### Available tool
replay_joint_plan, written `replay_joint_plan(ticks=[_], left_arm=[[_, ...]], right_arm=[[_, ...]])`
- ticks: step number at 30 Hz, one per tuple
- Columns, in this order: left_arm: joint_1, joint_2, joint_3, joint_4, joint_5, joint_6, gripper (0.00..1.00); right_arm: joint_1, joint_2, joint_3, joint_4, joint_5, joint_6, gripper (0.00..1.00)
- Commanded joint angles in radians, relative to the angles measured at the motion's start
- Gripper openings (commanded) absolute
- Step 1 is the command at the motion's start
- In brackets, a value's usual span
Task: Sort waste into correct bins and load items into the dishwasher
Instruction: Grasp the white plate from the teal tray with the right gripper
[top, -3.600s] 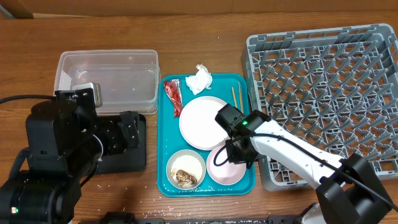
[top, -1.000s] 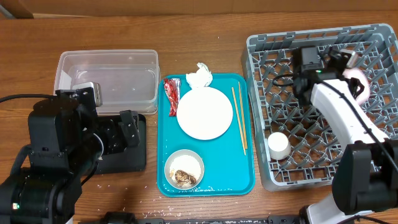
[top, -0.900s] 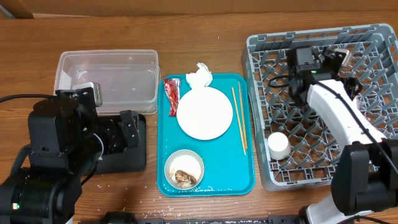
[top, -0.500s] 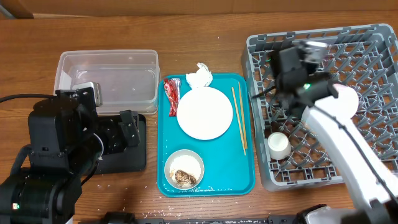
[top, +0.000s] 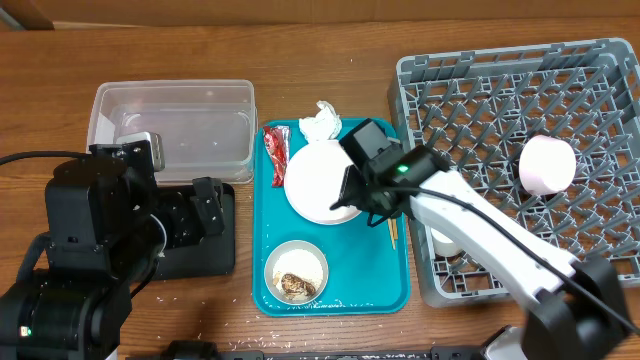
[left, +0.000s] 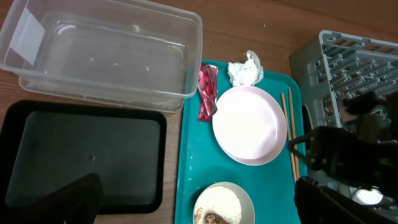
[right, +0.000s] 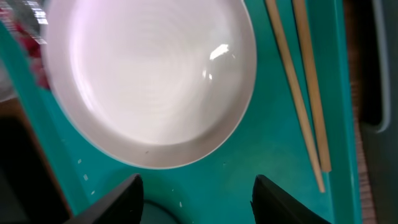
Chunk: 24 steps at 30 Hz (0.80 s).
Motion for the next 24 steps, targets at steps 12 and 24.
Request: replay_joint_plan(ticks=[12, 24], left_arm=[[-0.006, 0.001, 0.008, 0.002, -0.010, -0.006, 1.00], [-0.006, 0.001, 0.008, 0.002, -0.010, -0.006, 1.00]], right_arm=[[-0.030, 0.224, -0.011, 0.088, -0.042, 0.238, 0.40], [-0.031, 0.259, -0.036, 0.092, -0.038, 0.262, 0.04]])
